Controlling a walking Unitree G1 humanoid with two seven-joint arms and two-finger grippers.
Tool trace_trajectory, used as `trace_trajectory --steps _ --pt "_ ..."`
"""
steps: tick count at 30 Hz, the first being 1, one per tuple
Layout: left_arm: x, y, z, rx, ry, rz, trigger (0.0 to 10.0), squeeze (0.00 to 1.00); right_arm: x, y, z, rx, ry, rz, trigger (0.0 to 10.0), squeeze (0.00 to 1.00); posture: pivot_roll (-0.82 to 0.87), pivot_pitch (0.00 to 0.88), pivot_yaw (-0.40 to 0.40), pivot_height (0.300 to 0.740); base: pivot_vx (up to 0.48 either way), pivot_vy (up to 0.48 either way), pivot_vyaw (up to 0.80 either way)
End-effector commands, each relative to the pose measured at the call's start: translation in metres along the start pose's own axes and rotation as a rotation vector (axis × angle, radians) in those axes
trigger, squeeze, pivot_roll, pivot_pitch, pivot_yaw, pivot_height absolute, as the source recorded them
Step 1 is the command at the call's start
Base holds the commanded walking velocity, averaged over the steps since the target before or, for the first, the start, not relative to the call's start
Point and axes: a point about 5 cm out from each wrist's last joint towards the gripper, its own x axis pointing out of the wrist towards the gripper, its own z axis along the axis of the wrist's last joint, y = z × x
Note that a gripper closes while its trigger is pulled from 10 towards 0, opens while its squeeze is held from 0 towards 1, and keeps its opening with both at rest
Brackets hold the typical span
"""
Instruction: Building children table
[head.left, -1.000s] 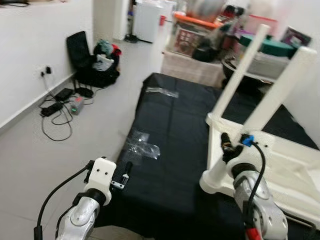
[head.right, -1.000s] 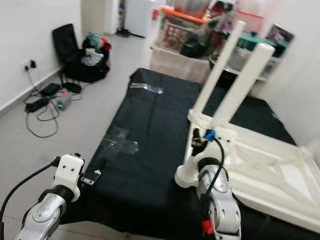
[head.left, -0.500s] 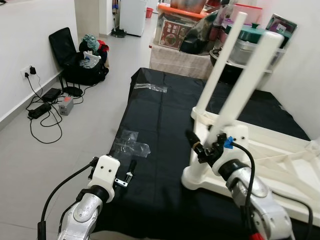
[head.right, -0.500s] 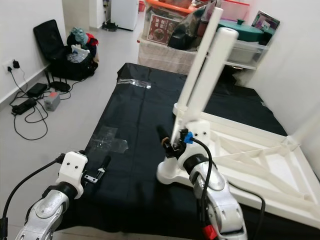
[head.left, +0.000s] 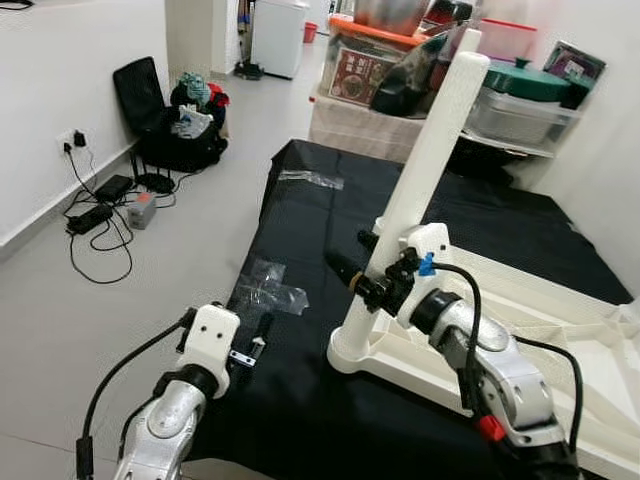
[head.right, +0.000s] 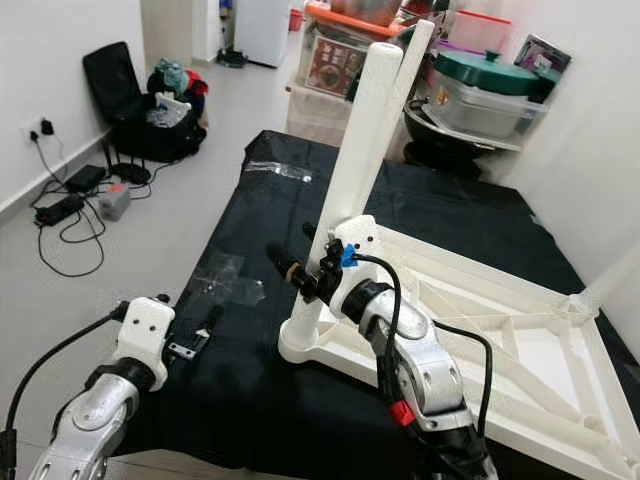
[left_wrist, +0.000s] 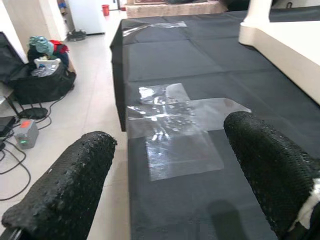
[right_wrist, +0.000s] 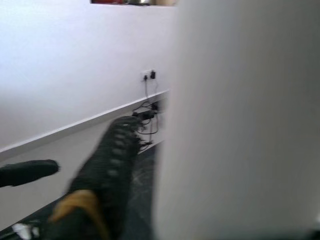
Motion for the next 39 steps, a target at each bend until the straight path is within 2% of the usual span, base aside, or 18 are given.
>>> trace_trajectory --steps 1,3,4,5,6,8,12,13,15,18,22,23,28,29,34,35,36,39 --pt "0.001 -0.004 -0.002 0.004 0.006 -0.016 10.0 0.0 -0.001 -0.004 -0.008 0.005 0.03 -0.037 0.0 0.0 0.14 0.0 -0.202 0.74 0.0 0.0 0.0" --pt "0.001 -0.005 -0.003 0.003 0.007 -0.021 10.0 0.0 -0.005 -0.025 -0.014 -0.014 0.087 -0.264 0.0 0.0 0.13 0.0 -0.196 0.74 0.0 0.0 0.0" --pt "0.001 -0.005 -0.003 0.003 0.007 -0.021 10.0 0.0 -0.005 -0.025 -0.014 -0.014 0.087 -0.264 0.0 0.0 0.13 0.0 -0.196 0.74 0.0 0.0 0.0" --pt "0.0 -0.005 -0.003 0.003 0.008 -0.023 10.0 0.0 -0.01 -0.038 -0.016 -0.004 0.107 -0.43 0.0 0.0 0.12 0.0 -0.192 0.74 0.0 0.0 0.0" --pt "0.0 -0.005 -0.003 0.003 0.008 -0.023 10.0 0.0 -0.01 -0.038 -0.016 -0.004 0.107 -0.43 0.0 0.0 0.12 0.0 -0.192 0.74 0.0 0.0 0.0" --pt "0.0 -0.006 -0.004 0.001 0.011 -0.027 10.0 0.0 -0.042 -0.072 -0.021 0.035 0.132 -0.908 0.0 0.0 0.12 0.0 -0.187 0.74 0.0 0.0 0.0" --pt "-0.001 -0.006 -0.004 0.0 0.014 -0.029 10.0 0.0 -0.075 -0.074 -0.021 0.024 0.108 -1.152 0.0 0.0 0.1 0.0 -0.173 0.74 0.0 0.0 0.0" --pt "-0.001 -0.006 -0.006 0.0 0.017 -0.037 10.0 0.0 -0.074 -0.058 -0.014 0.021 0.05 -1.083 0.0 0.0 0.1 0.0 -0.167 0.74 0.0 0.0 0.0" --pt "-0.001 -0.006 -0.006 0.0 0.017 -0.037 10.0 0.0 -0.074 -0.058 -0.014 0.021 0.05 -1.083 0.0 0.0 0.1 0.0 -0.167 0.74 0.0 0.0 0.0" --pt "-0.002 -0.007 -0.007 0.0 0.022 -0.044 10.0 0.0 -0.064 -0.003 0.021 -0.157 -0.145 -0.696 0.0 0.0 0.08 0.0 -0.155 0.74 0.0 0.0 0.0" --pt "-0.002 -0.006 -0.008 -0.001 0.023 -0.045 10.0 0.0 -0.062 0.015 0.028 -0.207 -0.174 -0.527 0.0 0.0 0.08 0.0 -0.149 0.74 0.0 0.0 0.0" --pt "-0.001 -0.006 -0.008 -0.001 0.025 -0.048 10.0 0.0 -0.06 0.021 0.027 -0.231 -0.166 -0.465 10.0 0.0 0.07 0.0 -0.143 0.74 0.0 0.0 0.0" --pt "-0.001 -0.007 -0.009 -0.001 0.027 -0.052 10.0 0.0 -0.057 0.024 0.022 -0.216 -0.139 -0.42 10.0 0.0 0.08 0.0 -0.143 0.74 0.0 0.0 0.0" --pt "0.0 -0.006 -0.009 -0.001 0.026 -0.049 10.0 0.0 -0.053 0.02 0.019 -0.175 -0.141 -0.415 10.0 1.0 0.09 0.0 -0.149 0.74 0.0 0.0 0.0" --pt "0.001 -0.005 -0.008 0.001 0.022 -0.042 10.0 0.0 -0.043 0.014 0.018 -0.11 -0.151 -0.388 10.0 1.0 0.1 0.0 -0.154 0.74 0.0 0.0 0.0" --pt "0.002 -0.004 -0.007 0.002 0.019 -0.037 10.0 0.0 -0.038 0.014 0.018 -0.114 -0.125 -0.308 10.0 0.93 0.1 0.0 -0.161 0.74 0.0 0.0 0.0" --pt "0.003 -0.003 -0.006 0.002 0.016 -0.035 10.0 0.0 -0.035 0.014 0.017 -0.118 -0.1 -0.24 10.0 0.0 0.11 0.0 -0.162 0.74 0.0 0.0 0.0" --pt "0.004 -0.003 -0.006 0.003 0.014 -0.034 10.0 0.0 -0.033 0.011 0.016 -0.125 -0.078 -0.171 10.0 0.0 0.11 0.0 -0.163 0.74 0.0 0.0 0.0"
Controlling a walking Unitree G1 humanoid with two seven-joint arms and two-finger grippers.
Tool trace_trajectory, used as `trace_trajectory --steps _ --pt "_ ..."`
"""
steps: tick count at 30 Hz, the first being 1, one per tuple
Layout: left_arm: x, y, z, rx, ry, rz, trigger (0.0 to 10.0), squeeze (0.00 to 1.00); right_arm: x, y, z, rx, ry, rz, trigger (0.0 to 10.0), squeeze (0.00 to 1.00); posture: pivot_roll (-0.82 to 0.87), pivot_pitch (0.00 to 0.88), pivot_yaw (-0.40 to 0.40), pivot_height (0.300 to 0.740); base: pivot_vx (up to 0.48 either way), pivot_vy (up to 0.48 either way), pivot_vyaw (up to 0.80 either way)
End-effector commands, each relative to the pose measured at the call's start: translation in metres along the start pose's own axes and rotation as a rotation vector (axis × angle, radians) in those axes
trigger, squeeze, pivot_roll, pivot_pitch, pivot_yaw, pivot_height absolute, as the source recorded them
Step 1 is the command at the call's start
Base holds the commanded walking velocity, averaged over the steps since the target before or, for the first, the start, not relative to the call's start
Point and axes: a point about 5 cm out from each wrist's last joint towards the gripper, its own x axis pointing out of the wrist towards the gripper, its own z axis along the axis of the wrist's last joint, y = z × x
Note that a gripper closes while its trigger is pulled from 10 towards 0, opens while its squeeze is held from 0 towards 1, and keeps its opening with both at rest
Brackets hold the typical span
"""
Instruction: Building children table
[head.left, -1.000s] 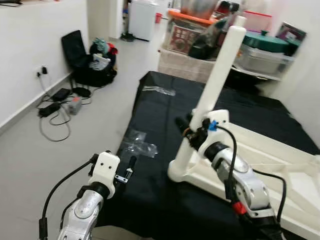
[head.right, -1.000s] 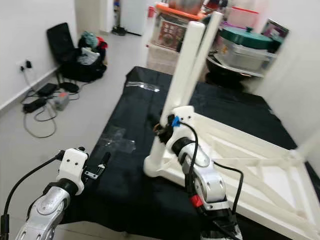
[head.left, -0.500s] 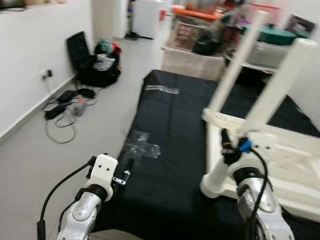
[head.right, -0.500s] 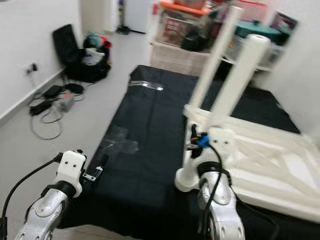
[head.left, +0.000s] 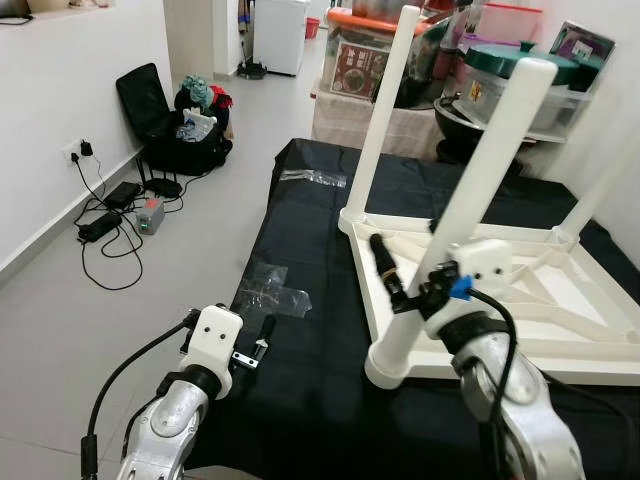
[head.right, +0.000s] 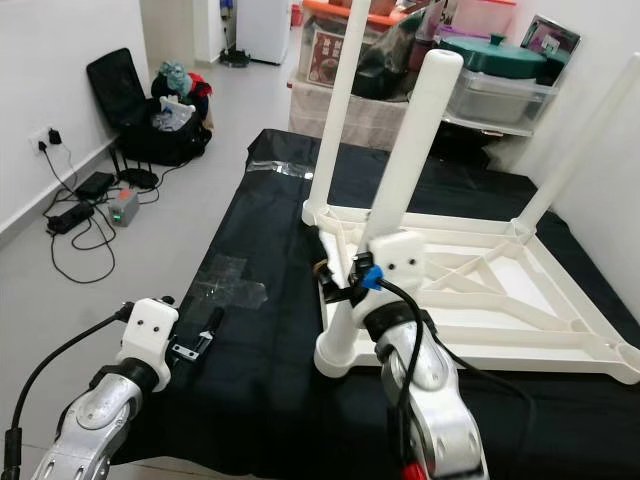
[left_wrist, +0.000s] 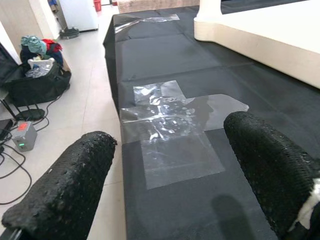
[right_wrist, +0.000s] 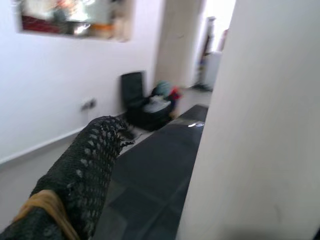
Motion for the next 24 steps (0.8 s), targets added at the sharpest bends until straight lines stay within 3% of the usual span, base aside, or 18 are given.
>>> trace_trajectory --steps 1,6,7,11,12,15,16,24 --pt "0.002 -0.002 -0.001 0.001 0.0 -0.012 10.0 0.0 0.003 -0.001 -0.005 0.028 0.037 0.128 10.0 0.0 0.11 0.0 -0.164 0.74 0.0 0.0 0.0" --pt "0.003 -0.002 0.0 0.004 -0.006 -0.01 10.0 0.0 0.007 0.001 -0.016 0.062 0.081 0.31 10.0 0.0 0.12 0.0 -0.173 0.74 0.0 0.0 0.0" --pt "0.003 -0.002 0.0 0.006 -0.008 -0.006 10.0 0.0 0.009 0.001 -0.021 0.074 0.093 0.339 5.9 0.0 0.14 0.0 -0.181 0.74 0.0 0.0 0.0" --pt "0.003 -0.002 0.0 0.006 -0.008 -0.006 10.0 0.0 0.009 0.001 -0.021 0.074 0.093 0.339 5.9 0.0 0.14 0.0 -0.181 0.74 0.0 0.0 0.0" --pt "0.003 -0.001 0.001 0.008 -0.009 -0.002 10.0 0.0 0.011 0.001 -0.026 0.088 0.1 0.348 1.1 0.0 0.14 0.0 -0.183 0.74 0.0 0.0 0.0" --pt "0.003 -0.001 0.001 0.008 -0.009 -0.002 10.0 0.0 0.011 0.001 -0.026 0.088 0.1 0.348 1.1 0.0 0.14 0.0 -0.183 0.74 0.0 0.0 0.0" --pt "0.003 0.0 0.001 0.009 -0.01 0.002 10.0 0.0 0.013 0.0 -0.03 0.097 0.1 0.336 0.0 0.0 0.14 0.0 -0.183 0.74 0.0 0.0 0.0" --pt "0.0 -0.001 -0.001 0.008 -0.002 -0.004 10.0 0.0 0.003 -0.015 -0.03 0.071 0.08 0.24 0.0 0.0 0.12 0.0 -0.17 0.74 0.0 0.0 0.0"
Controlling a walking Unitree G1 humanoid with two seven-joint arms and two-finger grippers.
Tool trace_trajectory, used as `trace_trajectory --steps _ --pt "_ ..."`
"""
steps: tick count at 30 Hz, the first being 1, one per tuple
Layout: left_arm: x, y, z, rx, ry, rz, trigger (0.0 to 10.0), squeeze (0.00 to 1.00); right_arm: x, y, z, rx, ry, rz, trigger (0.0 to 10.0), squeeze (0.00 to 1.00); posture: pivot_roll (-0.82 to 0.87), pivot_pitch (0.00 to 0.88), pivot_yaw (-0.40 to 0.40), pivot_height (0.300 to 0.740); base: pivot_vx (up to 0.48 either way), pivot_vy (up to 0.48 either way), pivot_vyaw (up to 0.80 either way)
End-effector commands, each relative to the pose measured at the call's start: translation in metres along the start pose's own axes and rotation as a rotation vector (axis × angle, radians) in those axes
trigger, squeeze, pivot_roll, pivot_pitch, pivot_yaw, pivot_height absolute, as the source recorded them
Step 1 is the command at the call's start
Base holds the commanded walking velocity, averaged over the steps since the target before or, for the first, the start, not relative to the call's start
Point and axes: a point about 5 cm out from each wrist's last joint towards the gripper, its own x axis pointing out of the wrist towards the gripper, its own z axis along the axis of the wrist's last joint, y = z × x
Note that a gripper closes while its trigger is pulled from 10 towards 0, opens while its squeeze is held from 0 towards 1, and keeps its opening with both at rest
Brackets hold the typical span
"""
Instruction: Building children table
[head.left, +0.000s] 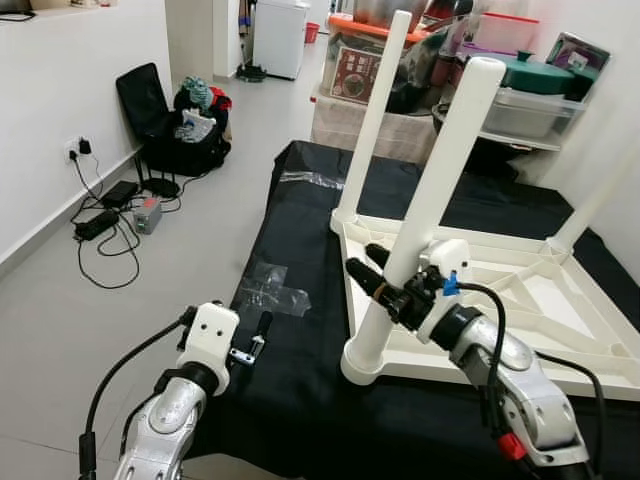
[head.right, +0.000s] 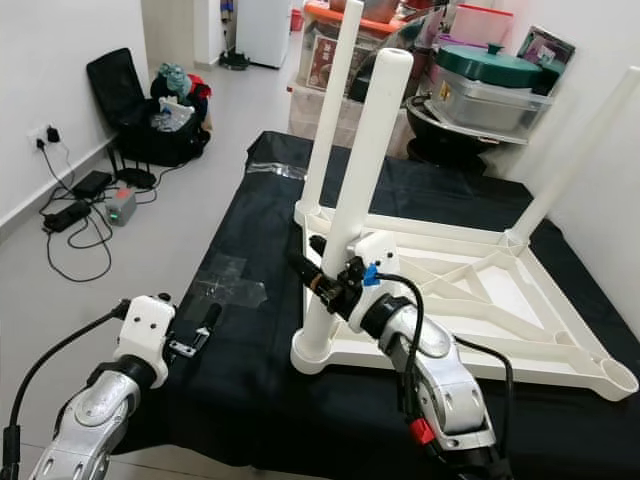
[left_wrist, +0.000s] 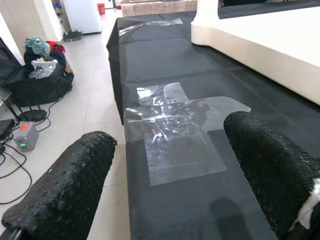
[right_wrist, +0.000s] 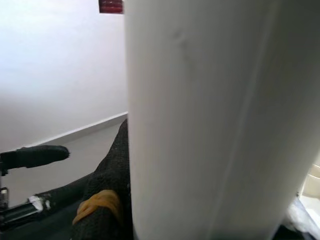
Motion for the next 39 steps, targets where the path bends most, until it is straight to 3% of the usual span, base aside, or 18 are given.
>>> trace_trajectory --steps 1,2,5,7,9,11,13,17,20,24,27,28,31,32,34,35,38,39 --pt "-0.002 -0.003 -0.001 0.003 0.005 -0.012 10.0 0.0 -0.009 -0.009 -0.001 -0.06 0.023 -0.135 0.0 0.0 0.1 0.0 -0.163 0.74 0.0 0.0 0.0" --pt "-0.002 -0.003 -0.001 0.003 0.005 -0.012 10.0 0.0 -0.009 -0.009 -0.001 -0.06 0.023 -0.135 0.0 0.0 0.1 0.0 -0.163 0.74 0.0 0.0 0.0" --pt "-0.004 -0.002 -0.002 0.001 0.009 -0.014 10.0 0.0 -0.018 -0.022 -0.004 -0.084 0.058 -0.354 0.0 0.0 0.1 0.0 -0.158 0.74 0.0 0.0 0.0" --pt "-0.005 -0.003 -0.003 -0.001 0.016 -0.021 10.0 0.0 -0.037 -0.034 -0.017 -0.001 0.132 -0.659 0.0 0.0 0.08 0.0 -0.145 0.74 0.0 0.0 0.0" --pt "-0.005 -0.003 -0.003 -0.001 0.016 -0.021 10.0 0.0 -0.037 -0.034 -0.017 -0.001 0.132 -0.659 0.0 0.0 0.08 0.0 -0.145 0.74 0.0 0.0 0.0" --pt "-0.007 -0.005 -0.004 -0.002 0.021 -0.03 10.0 0.0 -0.058 -0.038 -0.035 0.022 0.232 -0.851 0.0 0.0 0.07 0.0 -0.136 0.74 0.0 0.0 0.0" --pt "-0.007 -0.005 -0.004 -0.002 0.021 -0.03 10.0 0.0 -0.058 -0.038 -0.035 0.022 0.232 -0.851 0.0 0.0 0.07 0.0 -0.136 0.74 0.0 0.0 0.0" --pt "-0.008 -0.006 -0.005 -0.003 0.025 -0.036 10.0 0.0 -0.084 -0.041 -0.055 0.001 0.36 -1.03 0.0 0.0 0.06 0.0 -0.137 0.74 0.0 0.0 0.0" --pt "-0.009 -0.005 -0.005 -0.003 0.029 -0.036 10.0 0.0 -0.119 -0.049 -0.065 0.009 0.48 -1.317 0.0 0.0 0.07 0.0 -0.14 0.74 0.0 0.0 0.0" --pt "-0.01 -0.004 -0.006 0.0 0.032 -0.033 10.0 0.0 -0.133 -0.05 -0.062 0.002 0.516 -1.499 0.0 0.0 0.07 0.0 -0.138 0.74 0.0 0.0 0.0" --pt "-0.01 -0.003 -0.006 0.001 0.032 -0.032 10.0 0.0 -0.124 -0.046 -0.058 0.015 0.498 -1.467 0.0 0.0 0.07 0.0 -0.139 0.74 0.0 0.0 0.0" --pt "-0.01 -0.003 -0.006 0.002 0.033 -0.031 10.0 0.0 -0.103 -0.038 -0.051 0.048 0.427 -1.343 10.0 0.0 0.07 0.0 -0.139 0.74 0.0 0.0 0.0" --pt "-0.011 -0.003 -0.006 0.002 0.034 -0.031 10.0 0.0 -0.088 -0.031 -0.047 0.072 0.377 -1.248 10.0 0.0 0.07 0.0 -0.139 0.74 0.0 0.0 0.0" --pt "-0.011 -0.003 -0.006 0.002 0.034 -0.031 10.0 0.0 -0.075 -0.024 -0.04 0.047 0.314 -1.14 10.0 0.0 0.07 0.0 -0.141 0.74 0.0 0.0 0.0" --pt "-0.011 -0.003 -0.006 0.002 0.034 -0.031 10.0 0.0 -0.075 -0.024 -0.04 0.047 0.314 -1.14 10.0 0.0 0.07 0.0 -0.141 0.74 0.0 0.0 0.0" --pt "-0.011 -0.004 -0.006 0.002 0.034 -0.031 10.0 0.0 -0.072 -0.02 -0.035 0.027 0.263 -1.109 10.0 1.0 0.07 0.0 -0.146 0.74 0.0 0.0 0.0" --pt "-0.011 -0.003 -0.006 0.0 0.031 -0.026 10.0 0.0 -0.069 -0.019 -0.034 0.009 0.237 -1.008 10.0 1.0 0.08 0.0 -0.151 0.74 0.0 0.0 0.0" --pt "-0.011 -0.003 -0.005 -0.001 0.03 -0.025 10.0 0.0 -0.065 -0.02 -0.032 0.027 0.216 -0.95 10.0 0.68 0.08 0.0 -0.151 0.74 0.0 0.0 0.0"
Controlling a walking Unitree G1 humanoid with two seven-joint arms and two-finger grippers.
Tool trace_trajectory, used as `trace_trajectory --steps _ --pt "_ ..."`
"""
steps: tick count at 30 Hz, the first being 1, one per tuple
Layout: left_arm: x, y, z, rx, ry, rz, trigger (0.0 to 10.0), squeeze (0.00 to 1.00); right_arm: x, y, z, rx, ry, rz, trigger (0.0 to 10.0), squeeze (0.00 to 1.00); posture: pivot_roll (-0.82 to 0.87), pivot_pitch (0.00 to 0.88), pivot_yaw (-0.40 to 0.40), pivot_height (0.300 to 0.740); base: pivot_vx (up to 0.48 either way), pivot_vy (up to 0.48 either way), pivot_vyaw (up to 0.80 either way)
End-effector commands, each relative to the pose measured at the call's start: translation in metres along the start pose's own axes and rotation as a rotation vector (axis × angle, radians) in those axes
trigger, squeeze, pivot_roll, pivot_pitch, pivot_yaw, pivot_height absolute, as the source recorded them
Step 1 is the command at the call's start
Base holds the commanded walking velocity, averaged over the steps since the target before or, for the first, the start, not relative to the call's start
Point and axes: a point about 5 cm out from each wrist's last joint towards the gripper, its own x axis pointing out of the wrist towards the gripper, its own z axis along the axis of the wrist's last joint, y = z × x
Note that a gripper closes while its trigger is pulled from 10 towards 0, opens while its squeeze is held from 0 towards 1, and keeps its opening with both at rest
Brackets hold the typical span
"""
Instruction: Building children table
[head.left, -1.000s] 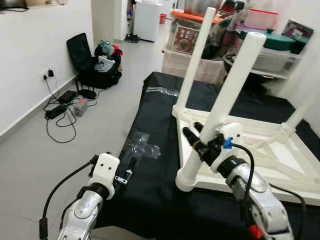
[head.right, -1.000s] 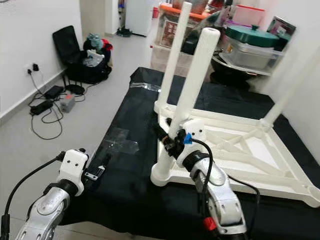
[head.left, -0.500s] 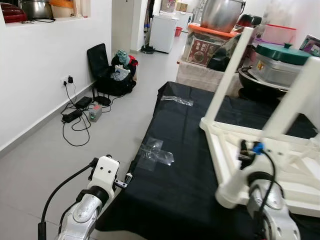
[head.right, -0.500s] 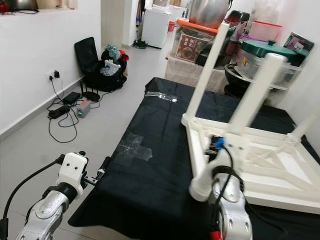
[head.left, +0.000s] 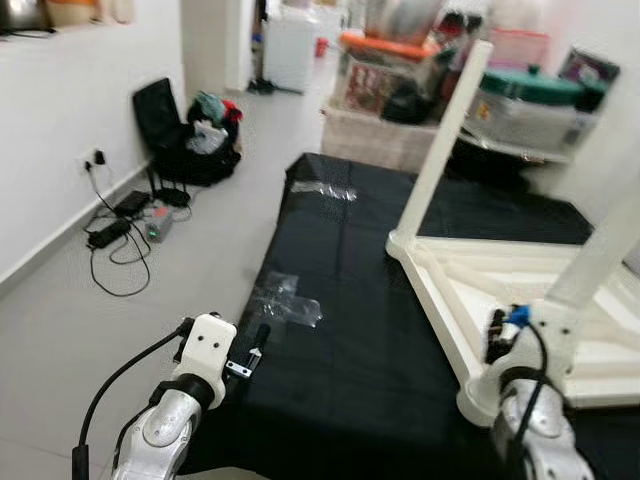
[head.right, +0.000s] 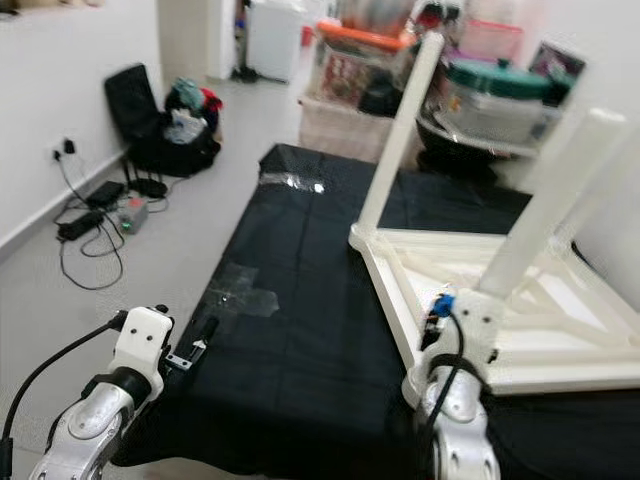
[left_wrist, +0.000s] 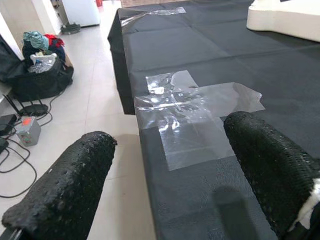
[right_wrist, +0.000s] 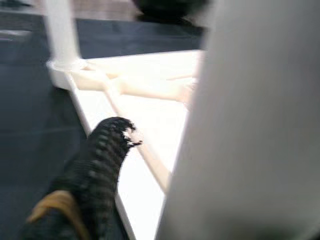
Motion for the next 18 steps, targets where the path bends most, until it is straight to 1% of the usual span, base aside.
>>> trace_trajectory --steps 1,2,3,5,6,7,8,10,11,13,14,15,16,17,18 --pt "0.0 -0.003 0.002 -0.001 -0.003 -0.009 10.0 0.0 0.002 0.008 0.005 0.025 -0.029 0.09 10.0 0.68 0.08 0.0 -0.151 0.74 0.0 0.0 0.0" --pt "0.0 -0.003 0.002 -0.001 -0.004 -0.009 10.0 0.0 0.004 0.01 0.007 0.033 -0.042 0.145 10.0 0.0 0.07 0.0 -0.151 0.74 0.0 0.0 0.0" --pt "0.0 -0.004 0.002 -0.002 -0.005 -0.013 10.0 0.0 0.006 0.012 0.008 0.034 -0.065 0.223 10.0 0.0 0.07 0.0 -0.15 0.74 0.0 0.0 0.0" --pt "0.0 -0.004 0.002 -0.002 -0.005 -0.013 10.0 0.0 0.006 0.012 0.008 0.034 -0.065 0.223 10.0 0.0 0.07 0.0 -0.15 0.74 0.0 0.0 0.0" --pt "0.001 -0.004 0.002 -0.001 -0.006 -0.016 10.0 0.0 0.01 0.012 0.007 0.035 -0.075 0.307 10.0 0.0 0.08 0.0 -0.146 0.74 0.0 0.0 0.0" --pt "0.001 -0.004 0.002 -0.001 -0.006 -0.016 10.0 0.0 0.01 0.012 0.007 0.035 -0.075 0.307 10.0 0.0 0.08 0.0 -0.146 0.74 0.0 0.0 0.0" --pt "0.001 -0.005 0.003 -0.001 -0.009 -0.018 10.0 0.0 0.013 0.013 0.008 0.02 -0.087 0.405 10.0 0.0 0.08 0.0 -0.15 0.74 0.0 0.0 0.0" --pt "0.001 -0.005 0.003 -0.001 -0.009 -0.018 10.0 0.0 0.013 0.013 0.008 0.02 -0.087 0.405 10.0 0.0 0.08 0.0 -0.15 0.74 0.0 0.0 0.0" --pt "0.002 -0.005 0.003 -0.001 -0.011 -0.018 10.0 0.0 0.015 0.016 0.011 0.0 -0.103 0.511 10.0 0.0 0.09 0.0 -0.16 0.74 0.0 0.0 0.0" --pt "0.002 -0.005 0.003 -0.001 -0.011 -0.018 10.0 0.0 0.015 0.016 0.011 0.0 -0.103 0.511 10.0 0.0 0.09 0.0 -0.16 0.74 0.0 0.0 0.0" --pt "0.003 -0.005 0.004 0.0 -0.014 -0.013 10.0 0.0 0.016 0.02 0.013 -0.027 -0.109 0.616 8.5 0.0 0.1 0.0 -0.169 0.74 0.0 0.0 0.0" --pt "0.003 -0.005 0.004 0.0 -0.014 -0.013 10.0 0.0 0.016 0.02 0.013 -0.027 -0.109 0.616 8.5 0.0 0.1 0.0 -0.169 0.74 0.0 0.0 0.0" --pt "0.003 -0.004 0.004 0.0 -0.016 -0.009 10.0 0.0 0.017 0.022 0.014 -0.047 -0.114 0.682 8.5 0.0 0.1 0.0 -0.171 0.74 0.0 0.0 0.0" --pt "0.003 -0.004 0.004 0.0 -0.016 -0.009 10.0 0.0 0.017 0.022 0.014 -0.047 -0.114 0.682 8.5 0.0 0.1 0.0 -0.171 0.74 0.0 0.0 0.0" --pt "0.003 -0.004 0.004 0.001 -0.018 -0.005 10.0 0.0 0.016 0.025 0.013 -0.06 -0.113 0.735 4.2 0.0 0.1 0.0 -0.17 0.74 0.0 0.0 0.0"
